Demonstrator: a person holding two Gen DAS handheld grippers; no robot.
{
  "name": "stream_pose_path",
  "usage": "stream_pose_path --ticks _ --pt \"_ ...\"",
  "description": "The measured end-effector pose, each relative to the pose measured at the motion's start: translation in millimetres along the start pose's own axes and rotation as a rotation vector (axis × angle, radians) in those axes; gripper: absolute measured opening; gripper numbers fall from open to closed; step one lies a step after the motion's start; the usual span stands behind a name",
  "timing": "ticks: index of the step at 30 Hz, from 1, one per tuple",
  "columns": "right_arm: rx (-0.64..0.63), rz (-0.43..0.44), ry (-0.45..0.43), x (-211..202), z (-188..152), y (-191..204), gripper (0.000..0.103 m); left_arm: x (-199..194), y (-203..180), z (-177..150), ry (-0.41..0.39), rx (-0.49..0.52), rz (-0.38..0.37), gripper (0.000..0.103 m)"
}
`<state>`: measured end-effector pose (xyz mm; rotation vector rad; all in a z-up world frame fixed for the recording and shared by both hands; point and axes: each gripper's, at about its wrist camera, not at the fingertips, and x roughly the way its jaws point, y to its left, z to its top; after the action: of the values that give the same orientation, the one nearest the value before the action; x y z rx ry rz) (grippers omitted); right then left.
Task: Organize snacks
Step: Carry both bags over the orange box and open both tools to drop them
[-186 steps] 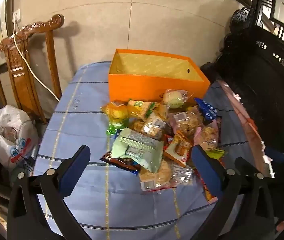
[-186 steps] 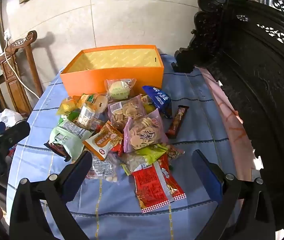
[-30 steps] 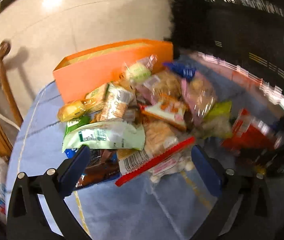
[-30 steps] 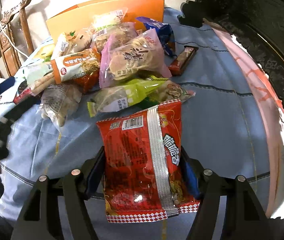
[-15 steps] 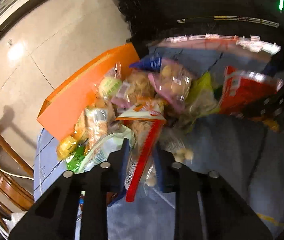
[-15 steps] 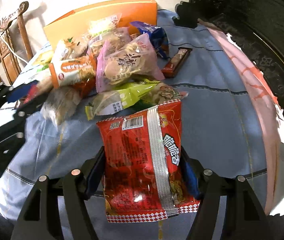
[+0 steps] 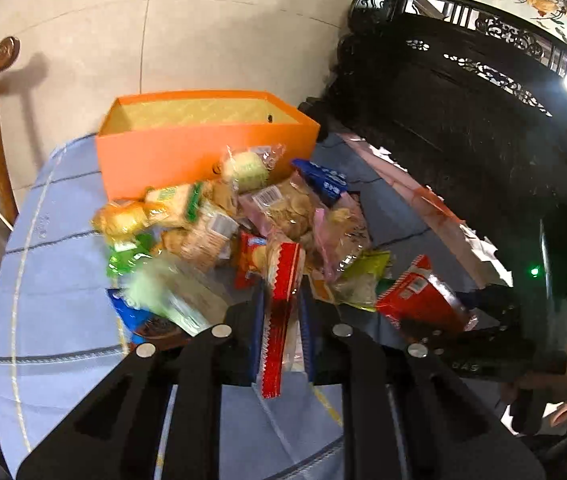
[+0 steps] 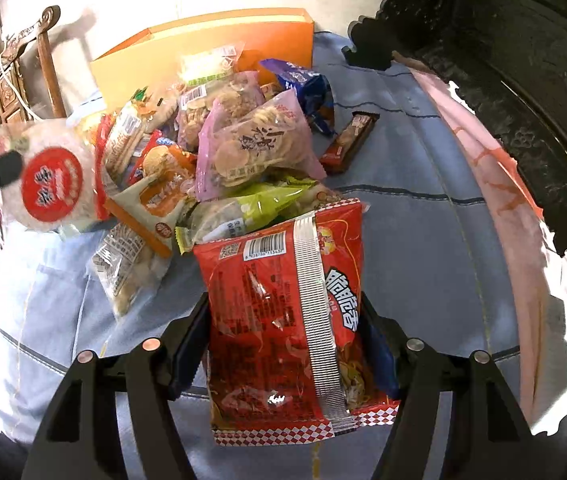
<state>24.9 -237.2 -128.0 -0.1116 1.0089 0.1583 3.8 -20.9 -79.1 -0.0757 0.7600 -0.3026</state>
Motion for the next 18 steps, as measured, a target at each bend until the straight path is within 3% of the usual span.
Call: stream_pose_path --ticks 4,7,9,12,15,18 --pt "0.003 -0.002 -0.020 -5.9 3.8 -0.7 0.069 -4.8 12.5 8.3 -0.021 -0.085 -0.037 0.015" --pt "0.037 0.003 -0.053 -16.5 10.7 -4.9 0.069 -9.4 12.3 22.8 -0.036 -0.071 0.017 0.015" --pt "0.037 0.001 -0.086 -27.9 18.7 -6.8 0.069 -21.1 15.2 35.5 -0.060 -0.084 0.007 0.015" --pt "0.015 -0.016 -0.146 -48.9 39.5 -6.4 0.069 -30.0 13.8 52.8 -0.094 -0.049 0.052 0.015" --pt "0.013 0.014 -0.200 -66.9 64.2 -6.4 0.069 -38.4 15.1 71.6 -0.135 -0.052 0.041 0.015" --pt "-0.036 0.014 -0.305 -86.1 109.2 -1.2 0.069 -35.6 18.3 99.7 -0.171 -0.023 0.087 0.015"
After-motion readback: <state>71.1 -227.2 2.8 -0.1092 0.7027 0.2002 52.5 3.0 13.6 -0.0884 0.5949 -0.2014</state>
